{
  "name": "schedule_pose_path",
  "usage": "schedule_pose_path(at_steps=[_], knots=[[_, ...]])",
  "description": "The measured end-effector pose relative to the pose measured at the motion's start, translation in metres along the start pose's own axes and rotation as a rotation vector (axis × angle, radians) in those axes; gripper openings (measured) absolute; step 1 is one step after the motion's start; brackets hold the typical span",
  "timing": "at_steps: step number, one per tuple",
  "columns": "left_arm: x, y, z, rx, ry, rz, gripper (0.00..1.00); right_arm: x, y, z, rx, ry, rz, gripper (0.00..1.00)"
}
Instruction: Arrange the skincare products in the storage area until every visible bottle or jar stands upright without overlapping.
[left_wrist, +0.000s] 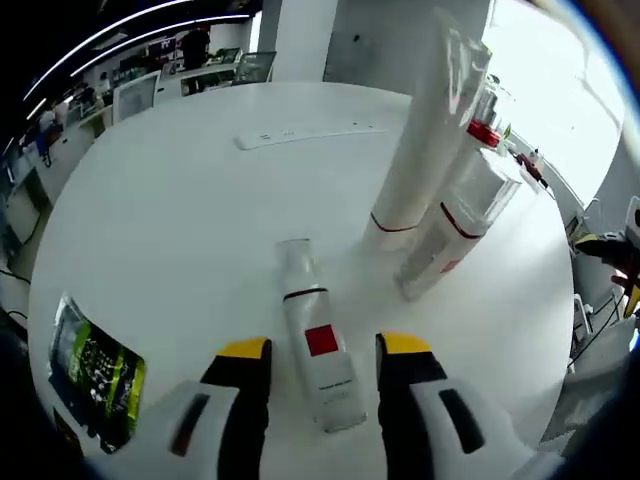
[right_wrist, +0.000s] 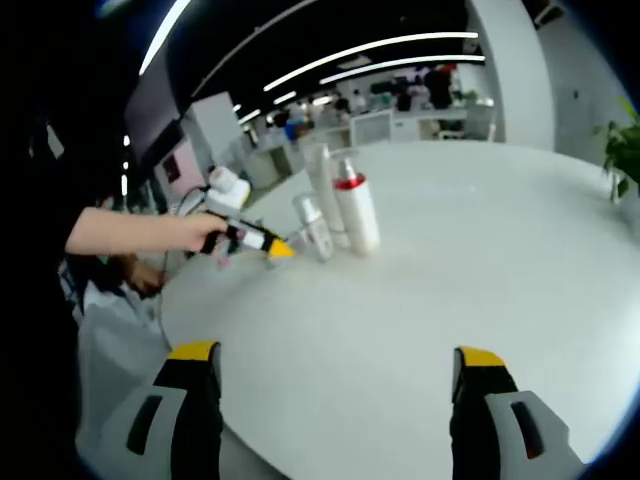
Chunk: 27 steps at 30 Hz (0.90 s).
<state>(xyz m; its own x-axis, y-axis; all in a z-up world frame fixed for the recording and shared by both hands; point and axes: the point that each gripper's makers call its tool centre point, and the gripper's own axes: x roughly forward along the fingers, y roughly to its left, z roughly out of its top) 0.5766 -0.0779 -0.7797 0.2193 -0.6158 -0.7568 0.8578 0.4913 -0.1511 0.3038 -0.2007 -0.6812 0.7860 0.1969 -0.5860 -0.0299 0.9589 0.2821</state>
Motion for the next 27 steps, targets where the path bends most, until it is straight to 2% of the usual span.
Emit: schedule_pose_path(at_steps=[4,12,14,27], knots=[[0.001,0.005,0.002,0.004,0.000,0.029,0.38,0.001,0.000,0.000,0.002,0.000,0.000,0.98],[0.002,0.017,0.000,0.068,0.031,0.093,0.32,0.004,-0.001,-0.001,0.006,0.004,0.003,0.98],[0.002,0.019,-0.002,0.085,0.041,0.111,0.28,0.005,-0.001,0.001,0.006,0.002,0.005,0.98],[0.004,0.021,0.001,0.101,0.031,0.118,0.26,0.007,0.001,0.006,0.001,-0.008,0.010,0.98]])
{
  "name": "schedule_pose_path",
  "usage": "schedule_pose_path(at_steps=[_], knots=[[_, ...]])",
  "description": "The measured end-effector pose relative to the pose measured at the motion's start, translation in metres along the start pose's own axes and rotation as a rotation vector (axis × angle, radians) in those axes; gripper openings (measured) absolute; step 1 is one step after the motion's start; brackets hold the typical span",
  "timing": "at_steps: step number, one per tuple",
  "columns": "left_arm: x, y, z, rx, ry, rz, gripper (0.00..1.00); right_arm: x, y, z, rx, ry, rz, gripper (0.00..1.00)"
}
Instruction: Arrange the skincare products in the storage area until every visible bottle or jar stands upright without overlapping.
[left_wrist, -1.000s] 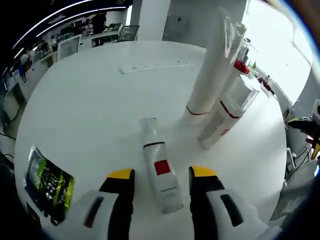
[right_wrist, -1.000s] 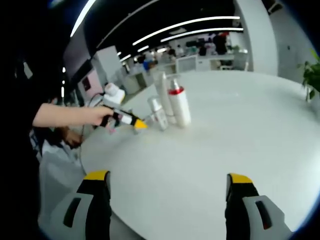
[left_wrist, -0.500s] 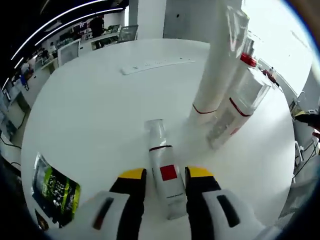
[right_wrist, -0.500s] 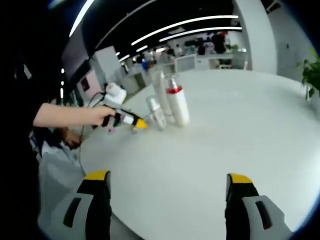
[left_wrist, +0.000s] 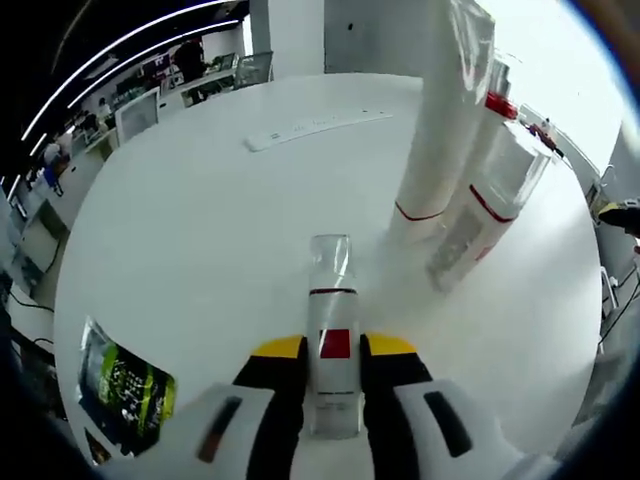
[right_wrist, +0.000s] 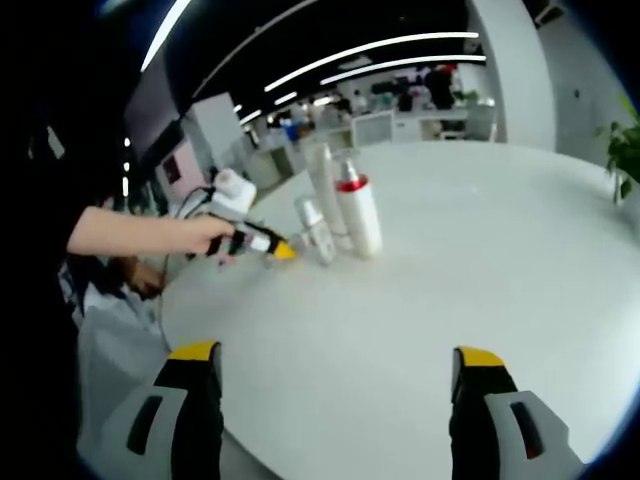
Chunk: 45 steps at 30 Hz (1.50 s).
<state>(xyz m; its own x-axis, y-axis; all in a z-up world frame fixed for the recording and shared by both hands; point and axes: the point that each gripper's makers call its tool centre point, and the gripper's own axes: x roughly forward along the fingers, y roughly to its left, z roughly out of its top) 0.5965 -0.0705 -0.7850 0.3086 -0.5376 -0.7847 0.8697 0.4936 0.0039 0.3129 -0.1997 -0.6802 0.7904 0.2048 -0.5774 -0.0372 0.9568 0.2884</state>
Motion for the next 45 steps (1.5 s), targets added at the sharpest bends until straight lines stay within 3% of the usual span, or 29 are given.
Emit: schedule_pose_path(at_steps=[3,11,15,20,25,32,38,45], knots=[[-0.002,0.002,0.001,0.026,-0.005,0.016,0.25,0.000,0.002,0.003,0.000,-0.011,0.004,0.98],[-0.016,0.010,0.009,0.005,-0.042,0.023,0.25,0.003,0.009,0.009,0.011,-0.035,0.024,0.98],[-0.031,0.013,0.014,-0.001,-0.079,0.026,0.25,0.006,0.020,0.016,0.022,-0.057,0.053,0.97],[-0.065,0.008,0.029,-0.006,-0.161,0.025,0.25,0.013,0.038,0.026,0.046,-0.089,0.106,0.95],[-0.109,-0.007,0.043,0.000,-0.255,0.002,0.25,0.021,0.080,0.051,0.171,-0.167,0.251,0.92],[-0.168,-0.038,0.064,0.040,-0.378,-0.018,0.25,0.017,0.105,0.097,0.305,-0.320,0.344,0.89],[-0.210,-0.067,0.087,0.118,-0.493,-0.013,0.25,0.018,0.123,0.114,0.252,-0.309,0.360,0.87],[-0.238,-0.092,0.099,0.178,-0.573,-0.003,0.25,0.014,0.141,0.136,0.224,-0.346,0.395,0.87]])
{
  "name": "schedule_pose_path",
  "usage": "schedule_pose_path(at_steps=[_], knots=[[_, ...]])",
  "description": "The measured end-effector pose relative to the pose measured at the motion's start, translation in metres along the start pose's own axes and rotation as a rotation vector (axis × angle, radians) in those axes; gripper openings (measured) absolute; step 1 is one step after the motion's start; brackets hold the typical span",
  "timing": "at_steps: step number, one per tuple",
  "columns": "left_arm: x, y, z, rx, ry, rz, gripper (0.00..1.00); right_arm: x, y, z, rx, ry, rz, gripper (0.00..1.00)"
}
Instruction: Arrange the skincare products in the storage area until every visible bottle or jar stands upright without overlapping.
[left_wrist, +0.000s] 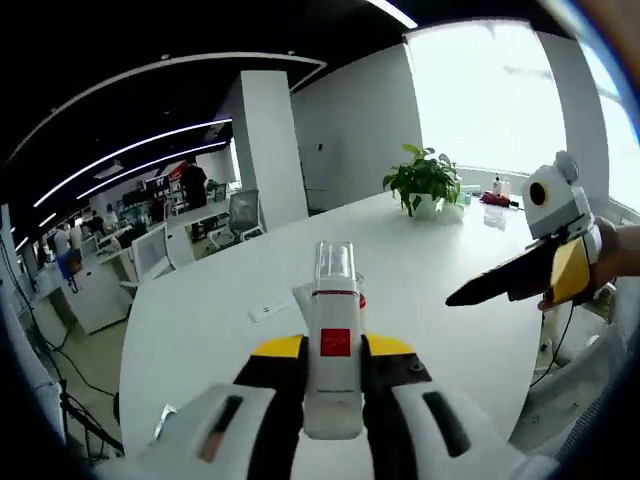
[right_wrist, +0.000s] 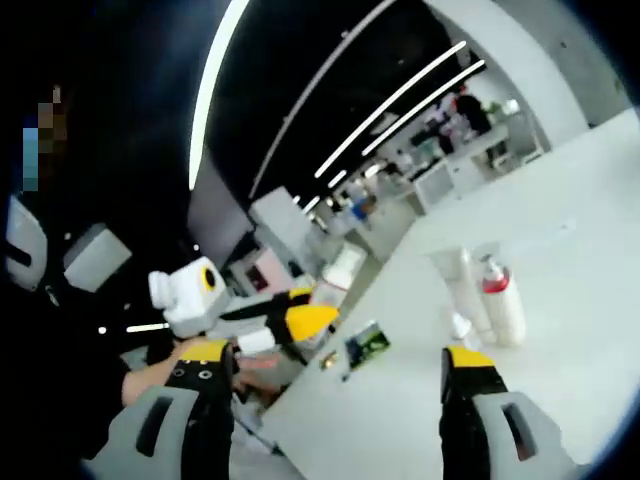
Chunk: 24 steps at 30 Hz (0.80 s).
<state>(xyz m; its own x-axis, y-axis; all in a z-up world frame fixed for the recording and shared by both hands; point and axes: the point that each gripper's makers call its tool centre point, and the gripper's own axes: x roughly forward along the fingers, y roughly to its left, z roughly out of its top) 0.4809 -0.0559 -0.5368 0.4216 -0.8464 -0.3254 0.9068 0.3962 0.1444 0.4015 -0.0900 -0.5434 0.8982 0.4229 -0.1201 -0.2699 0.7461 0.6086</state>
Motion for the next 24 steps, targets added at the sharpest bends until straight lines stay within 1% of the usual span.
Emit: schedule_pose_path(at_steps=[2,5,7,8,10,12,15,19,24], knots=[[-0.003,-0.005,0.007,-0.014,-0.023,-0.004,0.25,0.002,0.004,0.004,-0.009,-0.005,0.012,0.87],[-0.006,-0.012,0.012,-0.021,-0.046,-0.011,0.25,0.005,0.007,0.011,-0.016,-0.011,0.021,0.87],[-0.006,-0.019,0.017,-0.045,-0.074,-0.037,0.25,0.009,0.010,0.014,-0.026,-0.008,0.025,0.87],[-0.007,-0.022,0.019,-0.040,-0.092,-0.033,0.25,0.012,0.012,0.017,-0.029,-0.004,0.028,0.87],[-0.007,-0.025,0.021,-0.027,-0.105,-0.032,0.25,0.015,0.018,0.023,-0.040,-0.011,0.035,0.87],[-0.008,-0.029,0.026,-0.049,-0.130,-0.035,0.25,0.018,0.021,0.028,-0.041,-0.018,0.039,0.86],[-0.010,-0.034,0.031,-0.058,-0.158,-0.036,0.26,0.026,0.023,0.035,-0.045,-0.020,0.037,0.84],[-0.015,-0.040,0.038,-0.064,-0.194,-0.057,0.26,0.033,0.028,0.041,-0.032,-0.027,0.054,0.76],[-0.021,-0.040,0.041,-0.061,-0.207,-0.052,0.26,0.040,0.030,0.043,-0.026,-0.023,0.057,0.66]])
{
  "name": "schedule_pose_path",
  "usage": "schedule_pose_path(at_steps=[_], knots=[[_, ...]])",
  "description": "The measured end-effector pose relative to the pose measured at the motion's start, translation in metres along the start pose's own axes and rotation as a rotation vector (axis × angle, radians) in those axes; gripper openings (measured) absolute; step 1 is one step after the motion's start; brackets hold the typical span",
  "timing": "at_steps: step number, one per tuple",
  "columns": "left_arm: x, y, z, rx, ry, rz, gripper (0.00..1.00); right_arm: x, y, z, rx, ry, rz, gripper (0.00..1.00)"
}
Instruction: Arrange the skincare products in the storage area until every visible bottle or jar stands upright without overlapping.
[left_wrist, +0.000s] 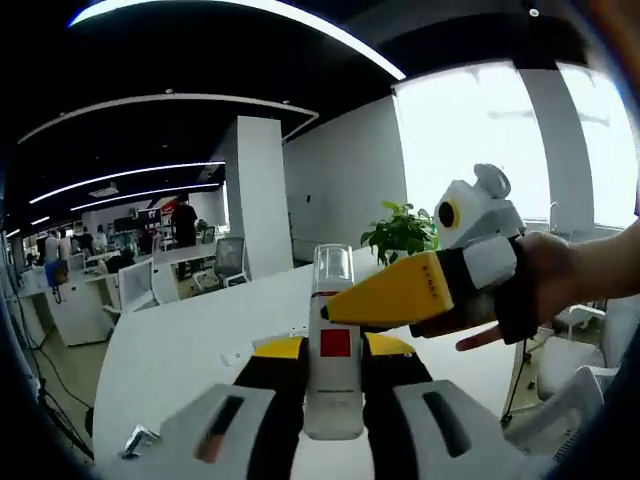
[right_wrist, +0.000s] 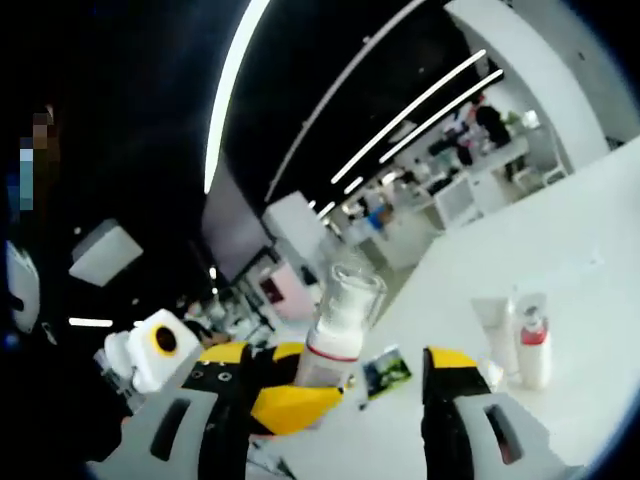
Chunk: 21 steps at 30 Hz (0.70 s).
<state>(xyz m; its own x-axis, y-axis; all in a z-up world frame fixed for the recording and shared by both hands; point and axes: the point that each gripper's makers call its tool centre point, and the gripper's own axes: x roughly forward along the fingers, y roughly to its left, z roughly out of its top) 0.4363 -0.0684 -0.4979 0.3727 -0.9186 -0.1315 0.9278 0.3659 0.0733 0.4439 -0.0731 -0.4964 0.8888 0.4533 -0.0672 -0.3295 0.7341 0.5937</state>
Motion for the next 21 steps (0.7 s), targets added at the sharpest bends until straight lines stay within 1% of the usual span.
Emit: schedule_pose_path(at_steps=[4,5,8,11,15,19,21], knots=[[-0.0029,-0.0008,-0.0002,0.012,0.000,0.003,0.26,0.0030,0.0032,0.0007,0.008,-0.005,0.010,0.55],[-0.0034,-0.0010,-0.0005,0.027,0.002,0.008,0.26,0.0042,0.0038,0.0004,0.004,-0.004,0.011,0.53],[-0.0044,-0.0013,-0.0001,0.054,0.001,0.015,0.26,0.0067,0.0046,-0.0007,0.004,-0.001,0.006,0.53],[-0.0047,-0.0017,0.0003,0.071,0.003,0.021,0.26,0.0068,0.0056,-0.0028,-0.006,0.009,0.007,0.47],[-0.0053,-0.0023,0.0013,0.079,0.000,0.021,0.26,0.0048,0.0032,-0.0029,-0.006,0.007,0.002,0.37],[-0.0052,-0.0016,0.0009,0.076,0.002,0.022,0.26,0.0045,0.0034,-0.0023,-0.004,0.004,0.003,0.33],[-0.0052,-0.0015,0.0012,0.073,0.003,0.021,0.26,0.0050,0.0086,-0.0014,-0.009,0.000,0.031,0.27]])
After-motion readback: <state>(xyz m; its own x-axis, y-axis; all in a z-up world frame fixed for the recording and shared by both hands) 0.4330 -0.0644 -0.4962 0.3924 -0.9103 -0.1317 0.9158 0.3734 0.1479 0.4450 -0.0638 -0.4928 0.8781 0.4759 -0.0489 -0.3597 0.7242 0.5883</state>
